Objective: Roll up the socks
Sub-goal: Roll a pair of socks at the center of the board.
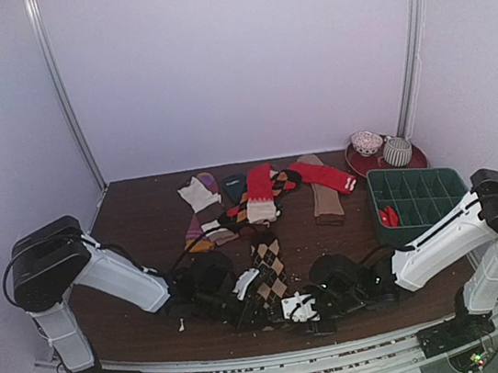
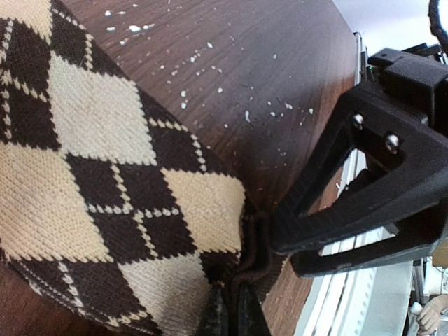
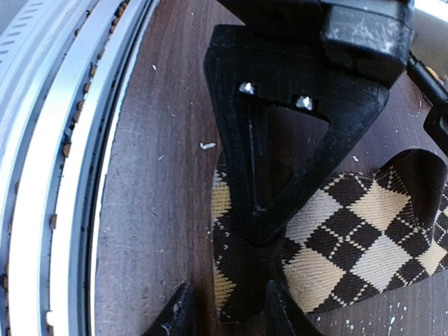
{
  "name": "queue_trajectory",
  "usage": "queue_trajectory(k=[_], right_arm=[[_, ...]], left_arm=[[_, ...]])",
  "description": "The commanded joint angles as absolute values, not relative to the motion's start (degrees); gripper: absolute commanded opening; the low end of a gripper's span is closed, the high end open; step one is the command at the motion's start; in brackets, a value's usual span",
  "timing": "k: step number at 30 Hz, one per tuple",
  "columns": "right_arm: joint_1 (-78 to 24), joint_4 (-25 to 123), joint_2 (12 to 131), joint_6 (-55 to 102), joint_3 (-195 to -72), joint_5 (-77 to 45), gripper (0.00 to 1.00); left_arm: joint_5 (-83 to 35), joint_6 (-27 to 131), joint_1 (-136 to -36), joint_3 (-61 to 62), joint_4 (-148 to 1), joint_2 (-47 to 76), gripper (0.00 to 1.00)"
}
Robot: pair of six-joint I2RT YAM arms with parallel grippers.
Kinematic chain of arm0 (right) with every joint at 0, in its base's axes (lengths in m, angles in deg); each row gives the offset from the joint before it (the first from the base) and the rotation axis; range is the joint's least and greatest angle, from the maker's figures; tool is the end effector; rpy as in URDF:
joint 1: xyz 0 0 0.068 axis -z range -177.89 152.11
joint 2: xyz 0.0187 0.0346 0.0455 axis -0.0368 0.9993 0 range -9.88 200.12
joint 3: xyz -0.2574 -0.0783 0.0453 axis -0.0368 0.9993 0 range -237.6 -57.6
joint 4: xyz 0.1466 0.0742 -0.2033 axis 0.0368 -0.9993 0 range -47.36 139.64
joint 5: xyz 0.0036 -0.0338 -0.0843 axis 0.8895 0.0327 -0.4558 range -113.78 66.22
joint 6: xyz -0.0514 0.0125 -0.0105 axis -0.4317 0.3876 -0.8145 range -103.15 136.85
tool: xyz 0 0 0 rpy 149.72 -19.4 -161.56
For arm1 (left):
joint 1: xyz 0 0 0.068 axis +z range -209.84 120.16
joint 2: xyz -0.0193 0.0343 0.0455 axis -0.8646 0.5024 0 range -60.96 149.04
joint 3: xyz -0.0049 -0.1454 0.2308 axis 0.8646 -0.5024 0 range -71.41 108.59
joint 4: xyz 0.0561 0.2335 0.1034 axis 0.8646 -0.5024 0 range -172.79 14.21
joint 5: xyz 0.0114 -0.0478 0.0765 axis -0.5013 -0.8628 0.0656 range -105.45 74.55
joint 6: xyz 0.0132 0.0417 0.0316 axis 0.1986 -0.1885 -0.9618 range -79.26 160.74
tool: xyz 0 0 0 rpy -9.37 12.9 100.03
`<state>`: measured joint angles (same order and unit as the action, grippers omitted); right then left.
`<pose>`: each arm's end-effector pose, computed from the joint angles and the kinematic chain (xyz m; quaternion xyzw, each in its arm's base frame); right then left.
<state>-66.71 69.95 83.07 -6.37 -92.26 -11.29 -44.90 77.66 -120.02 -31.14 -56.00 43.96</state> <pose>0.1009 0.2816 0.1334 -0.6760 0.5860 0.2591 0.3640 0.1447 -0.2876 0.0988 0.2756 0.8551 -0.4335 0.0698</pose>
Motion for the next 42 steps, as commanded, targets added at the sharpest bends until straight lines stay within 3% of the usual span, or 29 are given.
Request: queue_trajectory(k=[1, 6, 11, 15, 20, 23, 27, 34, 42], right_arm=[[-67.1, 71.1, 86.1, -7.9, -94.4, -16.3, 0.36], [-67.0, 70.7, 89.3, -7.1, -94.9, -16.0, 0.33], [-67.0, 67.2, 90.8, 0.5, -94.6, -14.0, 0.18], [-66.1, 65.3, 90.1, 8.3, -93.3, -8.5, 0.11], [-64.1, 63.8, 89.9, 15.6, -92.1, 2.5, 0.11], [-60.6, 65.9, 89.7, 21.4, -91.2, 10.2, 0.11], [-55.4, 66.0, 93.3, 28.8, -91.6, 17.7, 0.11], [-49.1, 58.5, 102.9, 39.4, -98.2, 27.1, 0.11], [-47.0, 45.3, 106.3, 35.3, -104.5, 28.1, 0.11]], left_arm=[[-43.1, 76.2, -120.2, -34.0, -72.2, 48.0, 0.00], [-43.0, 75.4, -120.2, -33.6, -73.0, 47.9, 0.00], [-40.9, 73.7, -120.2, -32.4, -74.7, 46.4, 0.00], [-36.2, 71.2, -119.5, -31.7, -77.9, 42.1, 0.25], [-29.4, 67.3, -118.1, -32.2, -81.3, 33.4, 0.71], [-22.5, 65.4, -118.0, -33.7, -83.0, 27.7, 0.86], [-17.4, 63.6, -118.0, -38.4, -79.8, 19.9, 0.98], [-18.0, 51.8, -123.9, -46.1, -56.2, 8.9, 0.97], [-27.1, 44.4, -126.2, -41.1, -47.0, 22.6, 0.88]])
